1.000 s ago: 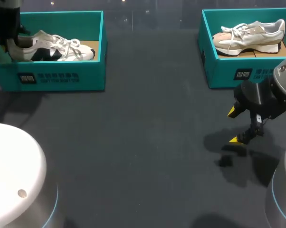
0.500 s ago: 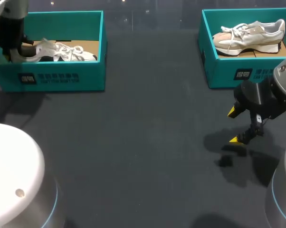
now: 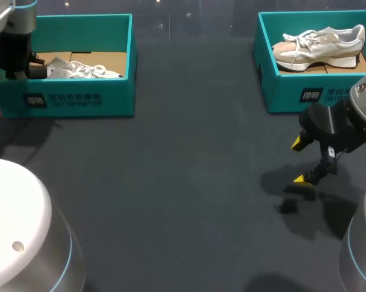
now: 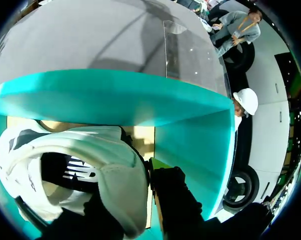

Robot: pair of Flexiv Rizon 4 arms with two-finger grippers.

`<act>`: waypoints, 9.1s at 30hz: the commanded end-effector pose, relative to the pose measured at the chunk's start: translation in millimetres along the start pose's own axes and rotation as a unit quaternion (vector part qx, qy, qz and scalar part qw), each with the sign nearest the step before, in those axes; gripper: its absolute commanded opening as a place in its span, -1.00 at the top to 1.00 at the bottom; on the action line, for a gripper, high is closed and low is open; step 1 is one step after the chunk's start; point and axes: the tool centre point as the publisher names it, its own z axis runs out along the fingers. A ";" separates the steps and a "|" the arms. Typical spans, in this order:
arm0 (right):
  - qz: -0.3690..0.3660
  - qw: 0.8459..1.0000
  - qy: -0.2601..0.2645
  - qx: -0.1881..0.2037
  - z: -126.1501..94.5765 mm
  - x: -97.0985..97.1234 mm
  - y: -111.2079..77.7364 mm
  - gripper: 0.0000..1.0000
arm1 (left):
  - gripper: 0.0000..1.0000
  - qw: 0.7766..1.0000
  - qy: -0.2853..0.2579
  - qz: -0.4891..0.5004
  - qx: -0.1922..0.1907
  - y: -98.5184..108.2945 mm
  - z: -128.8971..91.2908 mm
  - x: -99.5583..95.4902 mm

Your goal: Take the shoe out of the shoebox, open the shoe tongue, remove and reinsert the insole, then place the shoe into the shoebox

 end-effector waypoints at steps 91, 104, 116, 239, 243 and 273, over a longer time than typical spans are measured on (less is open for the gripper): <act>0.207 0.961 -0.114 0.145 -93.9 -150.0 24.6 -1.00 | -1.00 0.991 -0.117 0.042 -0.040 -44.6 -195.5 26.6; 0.223 0.956 -0.120 0.149 -94.3 -161.0 24.7 -1.00 | -1.00 0.991 -0.117 0.042 -0.040 -44.6 -195.5 26.6; 0.461 0.846 -0.147 0.226 -130.8 -296.1 12.9 -1.00 | -1.00 0.991 -0.117 0.042 -0.040 -44.6 -195.5 26.6; 0.661 0.689 -0.213 0.208 -56.1 -550.9 -230.8 -0.17 | -1.00 0.991 -0.117 0.042 -0.040 -44.6 -195.5 26.6; 0.662 0.687 -0.213 0.210 -52.6 -550.2 -235.4 -0.26 | -1.00 0.991 -0.117 0.042 -0.040 -44.6 -195.5 26.6; 0.648 0.700 -0.202 0.225 -26.5 -540.2 -244.3 -0.22 | -1.00 0.991 -0.117 0.042 -0.040 -44.6 -195.5 26.6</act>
